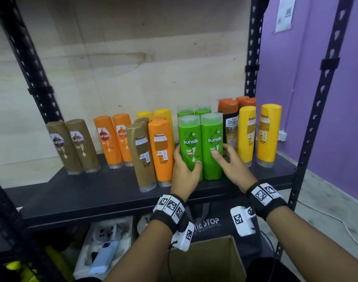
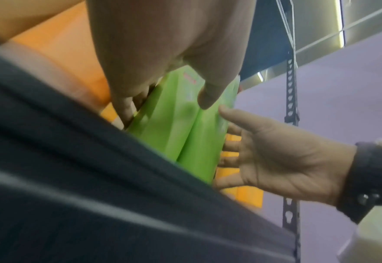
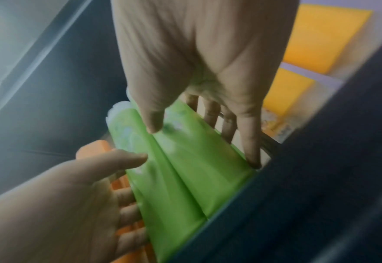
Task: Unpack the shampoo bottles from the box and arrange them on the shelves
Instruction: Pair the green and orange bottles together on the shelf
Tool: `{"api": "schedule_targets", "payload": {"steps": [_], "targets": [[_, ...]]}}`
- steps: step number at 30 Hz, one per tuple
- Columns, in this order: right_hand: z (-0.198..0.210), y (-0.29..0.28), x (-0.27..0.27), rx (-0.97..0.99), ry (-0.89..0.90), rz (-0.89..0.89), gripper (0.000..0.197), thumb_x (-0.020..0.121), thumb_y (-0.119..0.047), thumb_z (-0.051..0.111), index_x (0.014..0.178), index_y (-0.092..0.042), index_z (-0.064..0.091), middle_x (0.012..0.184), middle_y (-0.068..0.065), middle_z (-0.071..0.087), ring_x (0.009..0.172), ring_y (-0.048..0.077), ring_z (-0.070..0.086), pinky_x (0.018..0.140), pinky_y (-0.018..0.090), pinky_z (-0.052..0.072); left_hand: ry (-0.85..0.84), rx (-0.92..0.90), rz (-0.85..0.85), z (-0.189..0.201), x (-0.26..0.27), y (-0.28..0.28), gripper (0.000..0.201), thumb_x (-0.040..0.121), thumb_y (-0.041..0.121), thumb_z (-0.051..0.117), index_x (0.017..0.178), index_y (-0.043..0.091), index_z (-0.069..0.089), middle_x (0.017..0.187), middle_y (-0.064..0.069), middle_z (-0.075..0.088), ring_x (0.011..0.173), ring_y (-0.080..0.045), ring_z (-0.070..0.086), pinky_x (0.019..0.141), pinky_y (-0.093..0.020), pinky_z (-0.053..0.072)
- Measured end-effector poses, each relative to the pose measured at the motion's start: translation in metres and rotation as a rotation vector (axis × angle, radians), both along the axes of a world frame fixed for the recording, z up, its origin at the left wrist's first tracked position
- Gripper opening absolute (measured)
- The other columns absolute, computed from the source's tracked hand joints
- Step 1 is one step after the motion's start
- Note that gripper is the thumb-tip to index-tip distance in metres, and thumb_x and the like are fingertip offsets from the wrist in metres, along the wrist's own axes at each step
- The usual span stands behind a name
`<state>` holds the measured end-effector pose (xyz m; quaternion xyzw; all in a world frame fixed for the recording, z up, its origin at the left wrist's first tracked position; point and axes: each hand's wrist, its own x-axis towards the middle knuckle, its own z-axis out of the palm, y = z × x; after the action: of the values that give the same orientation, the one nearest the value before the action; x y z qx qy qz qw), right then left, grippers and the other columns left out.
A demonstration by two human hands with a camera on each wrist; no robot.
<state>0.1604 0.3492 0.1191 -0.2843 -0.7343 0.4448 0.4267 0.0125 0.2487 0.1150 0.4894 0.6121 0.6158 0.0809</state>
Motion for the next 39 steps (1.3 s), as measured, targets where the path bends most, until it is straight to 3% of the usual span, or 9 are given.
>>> {"api": "schedule_targets", "payload": {"steps": [3, 5, 8, 12, 16, 22, 29, 33, 39], "targets": [[0.015, -0.002, 0.001, 0.061, -0.103, 0.014, 0.071, 0.088, -0.053, 0.073, 0.146, -0.037, 0.034, 0.122, -0.026, 0.061, 0.115, 0.001, 0.062, 0.090, 0.022, 0.055, 0.007, -0.092, -0.032, 0.015, -0.002, -0.001, 0.088, 0.092, 0.015, 0.072, 0.156, 0.018, 0.013, 0.145, -0.005, 0.053, 0.126, -0.015, 0.056, 0.105, -0.027, 0.044], [0.025, -0.001, 0.001, 0.100, -0.185, 0.014, 0.080, 0.091, -0.039, 0.076, 0.151, -0.032, 0.024, 0.126, -0.018, 0.058, 0.115, 0.005, 0.062, 0.092, 0.025, 0.054, 0.035, -0.171, -0.055, 0.026, -0.003, 0.000, 0.094, 0.092, 0.017, 0.072, 0.157, 0.017, 0.004, 0.148, -0.006, 0.050, 0.126, -0.014, 0.054, 0.106, -0.028, 0.042], [0.040, 0.000, -0.002, 0.102, -0.252, 0.021, 0.085, 0.091, -0.032, 0.077, 0.153, -0.029, 0.019, 0.134, -0.003, 0.059, 0.119, 0.018, 0.063, 0.100, 0.041, 0.056, 0.078, -0.253, -0.054, 0.038, -0.006, 0.001, 0.103, 0.093, 0.019, 0.072, 0.158, 0.017, -0.007, 0.149, -0.006, 0.047, 0.124, -0.014, 0.052, 0.101, -0.023, 0.037], [0.044, 0.001, -0.009, 0.060, -0.282, 0.032, 0.081, 0.096, -0.024, 0.071, 0.154, -0.027, 0.015, 0.140, 0.005, 0.059, 0.122, 0.022, 0.060, 0.105, 0.046, 0.052, 0.127, -0.339, 0.018, 0.045, -0.009, 0.006, 0.090, 0.096, 0.022, 0.071, 0.153, 0.021, 0.001, 0.139, -0.010, 0.059, 0.117, -0.028, 0.065, 0.088, -0.027, 0.046], [0.043, 0.009, -0.021, 0.075, -0.328, -0.029, 0.079, 0.099, -0.023, 0.066, 0.153, -0.023, 0.010, 0.138, 0.007, 0.058, 0.111, 0.018, 0.057, 0.096, 0.032, 0.049, 0.092, -0.369, 0.042, 0.045, -0.008, 0.017, 0.090, 0.097, 0.020, 0.068, 0.155, 0.020, -0.002, 0.142, -0.013, 0.057, 0.123, -0.031, 0.062, 0.102, -0.036, 0.050], [0.044, 0.028, -0.041, 0.035, -0.330, -0.116, 0.081, 0.099, -0.019, 0.065, 0.155, -0.024, 0.007, 0.137, 0.010, 0.059, 0.118, 0.028, 0.060, 0.105, 0.044, 0.050, 0.048, -0.373, 0.050, 0.045, -0.016, 0.041, 0.091, 0.099, 0.019, 0.064, 0.158, 0.023, -0.005, 0.145, -0.010, 0.056, 0.126, -0.032, 0.061, 0.104, -0.036, 0.046], [0.044, 0.046, -0.064, 0.008, -0.276, -0.199, 0.079, 0.097, -0.013, 0.067, 0.154, -0.022, 0.013, 0.142, 0.008, 0.052, 0.111, 0.018, 0.049, 0.099, 0.030, 0.037, 0.042, -0.380, 0.086, 0.048, -0.024, 0.068, 0.090, 0.097, 0.014, 0.064, 0.157, 0.019, -0.002, 0.148, -0.013, 0.048, 0.131, -0.035, 0.054, 0.112, -0.046, 0.045], [0.043, 0.052, -0.072, -0.014, -0.250, -0.208, 0.079, 0.097, -0.011, 0.065, 0.157, -0.024, 0.014, 0.144, 0.008, 0.051, 0.126, 0.027, 0.053, 0.105, 0.034, 0.039, 0.026, -0.385, 0.109, 0.047, -0.025, 0.078, 0.091, 0.096, 0.013, 0.064, 0.158, 0.020, -0.003, 0.147, -0.014, 0.046, 0.130, -0.035, 0.054, 0.111, -0.044, 0.045], [0.043, 0.057, -0.076, -0.074, -0.254, -0.206, 0.075, 0.099, -0.013, 0.063, 0.155, -0.021, 0.013, 0.146, 0.007, 0.049, 0.131, 0.027, 0.049, 0.110, 0.039, 0.037, 0.011, -0.395, 0.113, 0.044, -0.031, 0.088, 0.094, 0.097, 0.015, 0.064, 0.159, 0.022, -0.006, 0.149, -0.012, 0.042, 0.134, -0.032, 0.049, 0.113, -0.039, 0.041]]}}
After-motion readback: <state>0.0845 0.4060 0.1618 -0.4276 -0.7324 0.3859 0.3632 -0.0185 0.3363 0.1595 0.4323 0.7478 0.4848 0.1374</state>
